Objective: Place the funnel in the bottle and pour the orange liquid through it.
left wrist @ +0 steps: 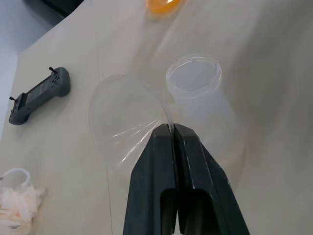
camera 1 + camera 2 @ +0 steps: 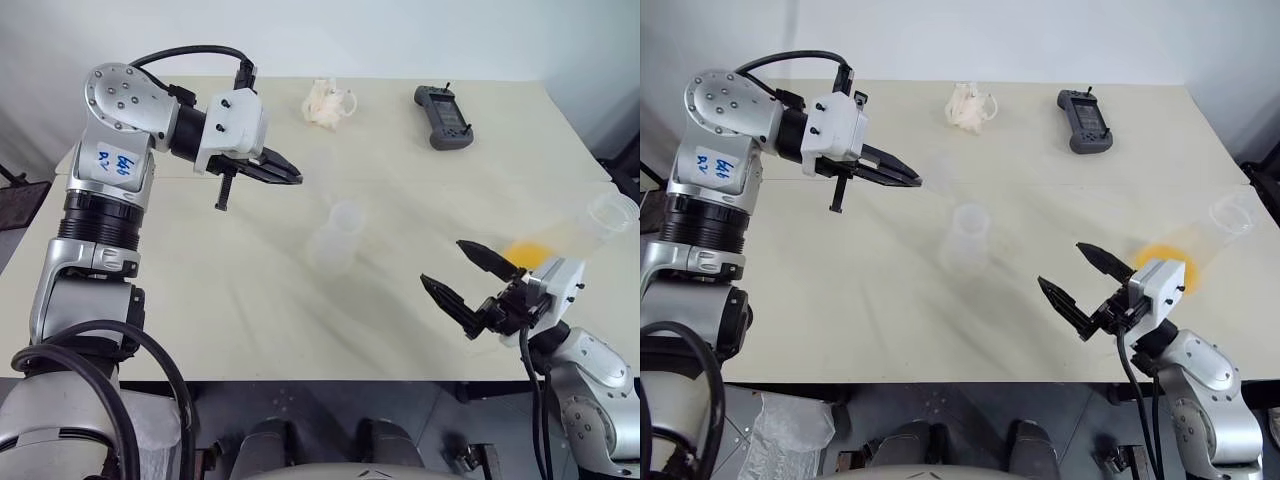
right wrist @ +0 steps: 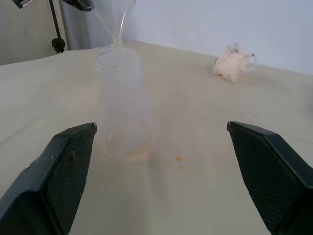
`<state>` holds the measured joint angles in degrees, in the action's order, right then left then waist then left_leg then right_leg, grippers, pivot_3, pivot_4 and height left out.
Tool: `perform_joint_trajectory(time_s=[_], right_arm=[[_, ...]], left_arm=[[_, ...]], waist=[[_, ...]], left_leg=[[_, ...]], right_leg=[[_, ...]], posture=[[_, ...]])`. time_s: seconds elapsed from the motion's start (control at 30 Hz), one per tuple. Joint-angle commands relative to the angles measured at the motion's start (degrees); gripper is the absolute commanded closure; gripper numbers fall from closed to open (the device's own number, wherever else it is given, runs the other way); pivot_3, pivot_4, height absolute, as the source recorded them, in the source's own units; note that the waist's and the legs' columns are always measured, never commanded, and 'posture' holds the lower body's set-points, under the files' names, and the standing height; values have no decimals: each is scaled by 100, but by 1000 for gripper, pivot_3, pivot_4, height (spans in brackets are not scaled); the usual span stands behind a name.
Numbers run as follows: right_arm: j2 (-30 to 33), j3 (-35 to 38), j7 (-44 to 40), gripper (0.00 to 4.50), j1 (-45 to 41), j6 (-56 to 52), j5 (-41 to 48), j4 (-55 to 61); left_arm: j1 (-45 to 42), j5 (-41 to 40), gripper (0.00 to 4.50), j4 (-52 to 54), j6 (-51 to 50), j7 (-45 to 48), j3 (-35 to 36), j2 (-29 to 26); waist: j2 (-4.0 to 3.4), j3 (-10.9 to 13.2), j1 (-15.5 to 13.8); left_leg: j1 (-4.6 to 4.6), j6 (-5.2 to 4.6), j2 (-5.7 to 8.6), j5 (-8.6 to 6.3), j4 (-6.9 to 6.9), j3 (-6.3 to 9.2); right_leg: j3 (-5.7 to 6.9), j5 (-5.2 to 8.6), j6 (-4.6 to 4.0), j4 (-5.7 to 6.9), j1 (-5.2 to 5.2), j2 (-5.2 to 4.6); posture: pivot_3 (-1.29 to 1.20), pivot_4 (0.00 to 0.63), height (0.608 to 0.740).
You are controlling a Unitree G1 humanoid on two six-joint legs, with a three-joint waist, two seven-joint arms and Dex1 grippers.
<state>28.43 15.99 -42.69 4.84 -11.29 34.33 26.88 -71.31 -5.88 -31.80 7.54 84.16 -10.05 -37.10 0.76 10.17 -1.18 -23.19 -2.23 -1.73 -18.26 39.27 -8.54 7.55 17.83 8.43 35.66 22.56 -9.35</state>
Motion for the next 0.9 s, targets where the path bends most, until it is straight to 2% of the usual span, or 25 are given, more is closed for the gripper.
perform_joint_trajectory(time_s=[0.03, 0.27, 0.47, 0.67, 0.9], right_arm=[[15, 21, -14, 0, -38, 122, 32, 96], [20, -8, -50, 0, -136, 131, 10, 9], [8, -44, -86, 0, -225, 129, -18, -56], [15, -105, -117, 0, -262, 169, -58, -105], [12, -112, -81, 0, -285, 173, -68, -83]], left_arm=[[-320, 120, 4462, -31, 158, -211, 105, -47], [-637, 46, 4462, -432, 216, -155, 255, -130], [-366, -222, 4462, 116, -209, 381, 221, -245], [-94, -287, 4462, 577, -471, 275, 140, -145], [57, -157, 4462, 627, -392, 257, -54, -28]], waist=[[0, 0, 0], [0, 0, -3], [0, 0, 11], [0, 0, -7], [0, 0, -1]], left_leg=[[0, 0, 0, 0, 0, 0], [-1, 0, 1, 0, 2, 0], [0, 0, 0, 0, 1, 0], [0, 0, 0, 0, 5, 2], [0, 0, 0, 0, 6, 1]], right_leg=[[0, 0, 0, 0, 0, 0], [1, 0, 0, 0, 0, 0], [0, 0, 0, 2, 1, 0], [-1, 0, 0, 6, 0, 0], [-1, 0, 0, 8, 0, 0]], posture=[[0, 150, 740], [0, 150, 740], [0, 150, 740], [0, 150, 740], [0, 150, 740]])
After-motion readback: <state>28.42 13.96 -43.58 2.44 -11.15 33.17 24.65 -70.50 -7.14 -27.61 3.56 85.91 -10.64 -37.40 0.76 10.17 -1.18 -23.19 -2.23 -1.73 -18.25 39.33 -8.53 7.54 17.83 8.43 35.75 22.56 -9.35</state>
